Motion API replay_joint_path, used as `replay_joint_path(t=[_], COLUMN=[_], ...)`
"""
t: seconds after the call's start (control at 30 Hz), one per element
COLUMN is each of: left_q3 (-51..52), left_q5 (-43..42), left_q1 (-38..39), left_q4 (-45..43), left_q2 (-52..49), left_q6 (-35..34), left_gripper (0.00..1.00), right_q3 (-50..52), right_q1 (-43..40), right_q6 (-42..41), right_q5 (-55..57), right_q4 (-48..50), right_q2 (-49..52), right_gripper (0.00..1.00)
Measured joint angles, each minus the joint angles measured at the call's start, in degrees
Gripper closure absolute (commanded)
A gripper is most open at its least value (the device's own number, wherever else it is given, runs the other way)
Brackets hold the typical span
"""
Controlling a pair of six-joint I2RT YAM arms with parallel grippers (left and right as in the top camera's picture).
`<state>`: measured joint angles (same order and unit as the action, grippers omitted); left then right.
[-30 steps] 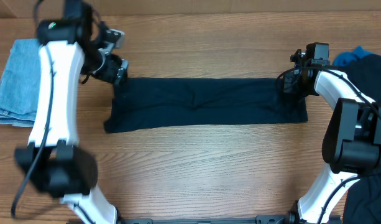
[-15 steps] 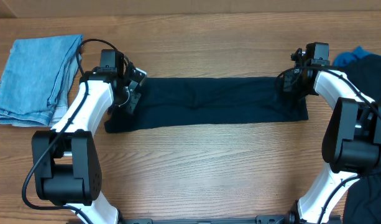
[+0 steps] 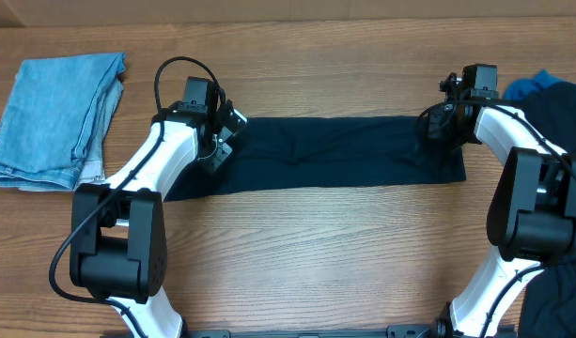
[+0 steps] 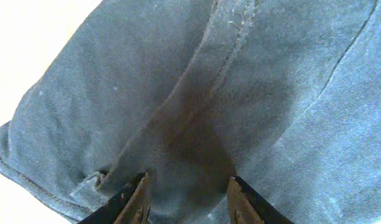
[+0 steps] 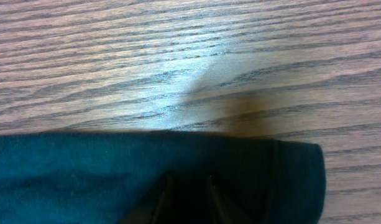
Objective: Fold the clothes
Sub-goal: 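Move the left gripper to the strip's left end and grasp it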
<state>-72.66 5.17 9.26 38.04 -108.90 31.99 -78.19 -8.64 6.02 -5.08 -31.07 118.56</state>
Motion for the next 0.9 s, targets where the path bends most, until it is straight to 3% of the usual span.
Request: replay_joint_path(t=[0.23, 0.53, 0.63, 0.67, 0.7, 0.9], left_q3=[0.0, 1.6, 3.9, 4.4, 4.5, 3.9], left_q5=[0.5, 0.5, 0.5, 0.8, 1.2, 5.3], left_q1=[0.0, 0.0, 0.0, 0.0, 0.0, 0.0], left_q4=[0.4, 0.9, -1.2, -1.8, -2.1, -2.3], left_q2=[0.0, 0.0, 0.0, 0.0, 0.0, 0.0], left_q6=[0.2, 0.4, 0.3, 0.2, 0.2, 0.1], left_gripper=[0.61, 0.58, 0.73, 0.86, 0.92, 0.96], right_q3=[0.0, 0.0, 0.0, 0.0, 0.0, 0.0], right_q1=[0.0, 0.0, 0.0, 0.0, 0.0, 0.0], right_q6=[0.0, 0.0, 0.0, 0.0, 0.0, 0.0], right_q5=[0.0, -0.3, -0.5, -0.5, -0.5, -0.8], right_q4=[0.0, 0.0, 0.0, 0.0, 0.0, -0.1], right_q2=[0.0, 0.0, 0.0, 0.0, 0.0, 0.0], right_gripper=[0.76, 0.72, 0.72, 0.70, 0.69, 0.68])
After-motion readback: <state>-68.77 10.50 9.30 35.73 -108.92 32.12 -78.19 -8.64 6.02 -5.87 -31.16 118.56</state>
